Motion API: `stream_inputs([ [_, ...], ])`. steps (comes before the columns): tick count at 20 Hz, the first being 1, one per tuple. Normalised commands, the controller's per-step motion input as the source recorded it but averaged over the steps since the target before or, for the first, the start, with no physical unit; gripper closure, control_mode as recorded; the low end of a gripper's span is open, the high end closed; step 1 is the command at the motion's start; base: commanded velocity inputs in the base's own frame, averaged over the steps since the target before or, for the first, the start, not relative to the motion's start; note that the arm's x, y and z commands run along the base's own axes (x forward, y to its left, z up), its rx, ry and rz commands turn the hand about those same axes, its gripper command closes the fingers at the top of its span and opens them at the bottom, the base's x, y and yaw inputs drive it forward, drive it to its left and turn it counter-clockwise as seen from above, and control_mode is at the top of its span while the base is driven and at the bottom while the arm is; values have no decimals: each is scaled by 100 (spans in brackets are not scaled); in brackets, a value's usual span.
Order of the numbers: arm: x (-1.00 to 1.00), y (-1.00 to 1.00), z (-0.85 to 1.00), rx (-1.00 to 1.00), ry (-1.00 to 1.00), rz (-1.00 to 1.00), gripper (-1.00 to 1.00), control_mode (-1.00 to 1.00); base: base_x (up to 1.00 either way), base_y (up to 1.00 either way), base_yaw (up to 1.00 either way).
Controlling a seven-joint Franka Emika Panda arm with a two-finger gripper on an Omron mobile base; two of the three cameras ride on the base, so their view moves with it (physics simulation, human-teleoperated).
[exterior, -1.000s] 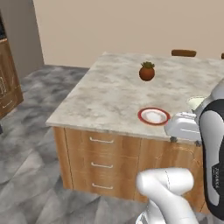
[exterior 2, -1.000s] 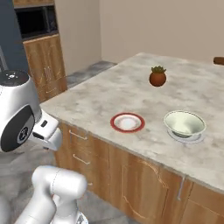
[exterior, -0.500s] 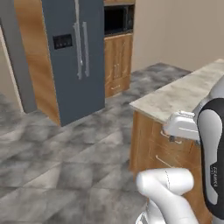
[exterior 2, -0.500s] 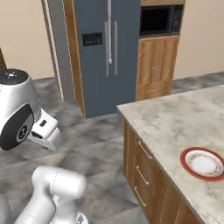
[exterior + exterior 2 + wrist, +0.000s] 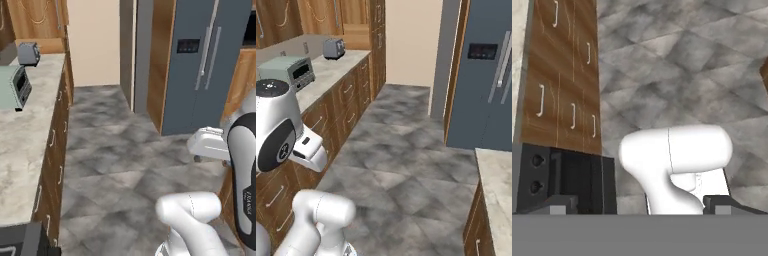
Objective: Move the bowls from the cabinet to the plates on the dining table.
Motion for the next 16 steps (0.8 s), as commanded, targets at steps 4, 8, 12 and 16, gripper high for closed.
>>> stream_inputs([
  [4, 0, 0, 0, 0, 0, 0, -100, 100, 74, -60, 34],
  [8, 0, 0, 0, 0, 0, 0, -100, 100, 87, -60, 12],
  [12, 0, 0, 0, 0, 0, 0, -100, 100, 67, -37, 5],
  [16, 0, 0, 0, 0, 0, 0, -100, 100, 32, 0, 39],
])
